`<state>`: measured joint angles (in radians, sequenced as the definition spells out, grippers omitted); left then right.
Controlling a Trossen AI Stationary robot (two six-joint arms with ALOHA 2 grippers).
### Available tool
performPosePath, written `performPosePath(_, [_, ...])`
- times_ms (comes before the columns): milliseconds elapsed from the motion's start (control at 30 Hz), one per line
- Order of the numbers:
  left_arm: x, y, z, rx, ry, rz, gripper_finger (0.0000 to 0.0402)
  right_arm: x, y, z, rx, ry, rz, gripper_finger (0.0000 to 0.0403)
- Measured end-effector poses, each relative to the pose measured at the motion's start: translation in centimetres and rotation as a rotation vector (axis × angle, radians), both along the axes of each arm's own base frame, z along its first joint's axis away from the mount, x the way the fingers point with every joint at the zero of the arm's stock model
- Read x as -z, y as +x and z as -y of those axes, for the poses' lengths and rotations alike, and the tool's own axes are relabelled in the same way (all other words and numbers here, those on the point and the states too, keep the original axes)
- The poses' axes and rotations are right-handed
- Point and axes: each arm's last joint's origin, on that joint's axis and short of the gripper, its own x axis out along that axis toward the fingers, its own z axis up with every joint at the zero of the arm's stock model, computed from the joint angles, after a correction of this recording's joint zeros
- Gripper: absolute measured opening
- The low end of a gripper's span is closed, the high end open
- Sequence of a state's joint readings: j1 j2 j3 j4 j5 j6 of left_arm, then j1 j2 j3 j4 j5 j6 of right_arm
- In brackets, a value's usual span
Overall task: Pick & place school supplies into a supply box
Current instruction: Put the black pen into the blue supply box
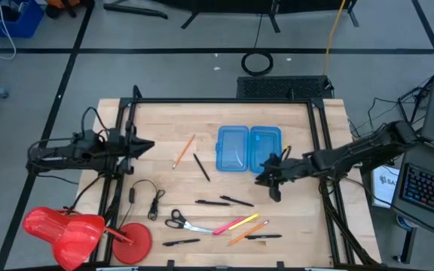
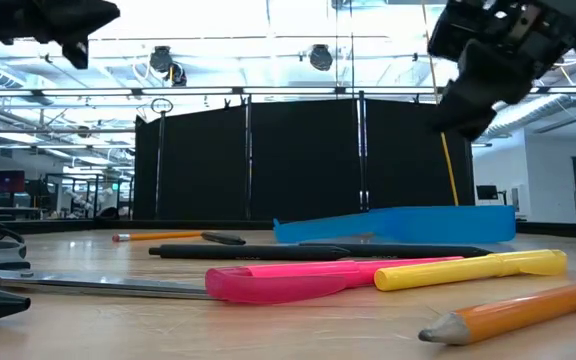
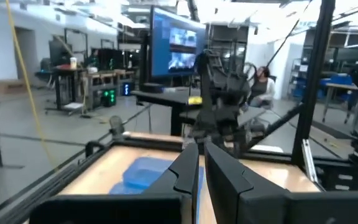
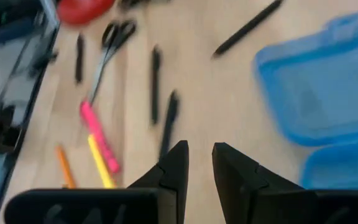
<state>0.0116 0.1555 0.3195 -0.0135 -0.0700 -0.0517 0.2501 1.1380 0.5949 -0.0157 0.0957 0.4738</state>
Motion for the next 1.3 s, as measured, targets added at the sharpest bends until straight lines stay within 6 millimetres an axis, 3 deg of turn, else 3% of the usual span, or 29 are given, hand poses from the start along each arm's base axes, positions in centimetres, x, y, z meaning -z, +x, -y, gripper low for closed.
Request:
performPosePath(267, [0.1, 1.7, 0.0, -0.015, 0.052, -0.043, 0.0031, 0.2, 5.6, -1.5, -0.156, -0.123, -0.207, 0.0066])
performPosePath(367, [0.2, 2.2, -0.1, -0.022, 0.05, -0.06, 0.0031, -0.1, 7.5, -2.2, -0.184, -0.216, -0.188, 0.0064])
performPosePath(467, [0.3, 2.6, -0.1, -0.026, 0.039, -0.064, 0.0031, 0.0, 8.5, -2.6, -0.179, -0.167, -0.211, 0.0059])
performPosePath(733, [0.5, 3.0, -0.2, -0.071, 0.081, -0.091, 0.0031, 0.1, 8.7, -3.1, -0.147, -0.116, -0.211, 0.0074])
performPosePath(1133, [0.6, 3.0, -0.3, -0.1, 0.034, -0.105, 0.0031, 2.5, 7.5, -4.0, -0.118, -0.117, -0.262, 0.0207])
performPosePath(1300, [0.7, 3.0, -0.3, -0.099, 0.021, -0.106, 0.0031, 4.6, 8.5, -4.9, -0.165, -0.137, -0.25, 0.0239])
